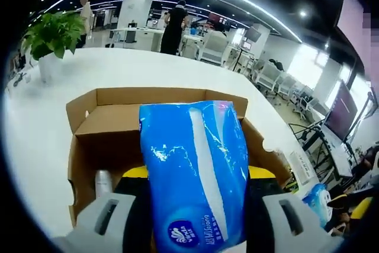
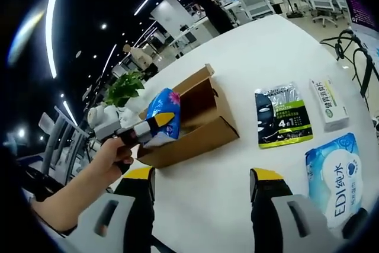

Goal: Operate the shoe box by opening the lid, removing the specified soft item, and placing it in the target area until the item is outside and the box remains undamaged.

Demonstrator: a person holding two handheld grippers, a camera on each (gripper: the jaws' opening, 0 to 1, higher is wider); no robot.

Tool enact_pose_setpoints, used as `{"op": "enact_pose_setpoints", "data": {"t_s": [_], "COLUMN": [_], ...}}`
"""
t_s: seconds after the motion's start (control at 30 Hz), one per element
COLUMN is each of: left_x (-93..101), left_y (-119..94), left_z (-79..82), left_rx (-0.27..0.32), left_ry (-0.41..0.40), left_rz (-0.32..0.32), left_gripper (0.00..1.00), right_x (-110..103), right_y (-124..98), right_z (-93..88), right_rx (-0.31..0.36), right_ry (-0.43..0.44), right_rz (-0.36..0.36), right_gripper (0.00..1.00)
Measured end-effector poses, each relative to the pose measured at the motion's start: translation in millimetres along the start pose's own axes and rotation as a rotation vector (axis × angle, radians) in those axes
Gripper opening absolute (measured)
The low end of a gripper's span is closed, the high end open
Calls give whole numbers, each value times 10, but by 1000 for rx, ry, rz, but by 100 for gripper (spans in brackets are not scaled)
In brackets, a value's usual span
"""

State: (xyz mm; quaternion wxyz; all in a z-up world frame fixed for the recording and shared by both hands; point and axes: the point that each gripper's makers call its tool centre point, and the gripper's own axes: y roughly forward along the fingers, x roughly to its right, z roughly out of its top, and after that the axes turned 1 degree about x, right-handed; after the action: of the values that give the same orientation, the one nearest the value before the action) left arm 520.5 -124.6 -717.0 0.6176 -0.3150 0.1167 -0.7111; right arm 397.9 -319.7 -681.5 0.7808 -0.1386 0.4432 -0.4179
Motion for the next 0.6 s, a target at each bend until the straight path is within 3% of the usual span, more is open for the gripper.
{"op": "enact_pose_setpoints", "data": {"t_s": [0.6], "left_x": [107], "left_y": [-184], "left_z": [138], "left_rx": [46], "left_ry": [-37], "left_rz": [-68], "left_gripper": [59], "right_x": [-150], "right_y": [2], "right_z": [-8], "right_rx": [26], "right_ry": [10], "right_rz": [40], "right_gripper": [63]}}
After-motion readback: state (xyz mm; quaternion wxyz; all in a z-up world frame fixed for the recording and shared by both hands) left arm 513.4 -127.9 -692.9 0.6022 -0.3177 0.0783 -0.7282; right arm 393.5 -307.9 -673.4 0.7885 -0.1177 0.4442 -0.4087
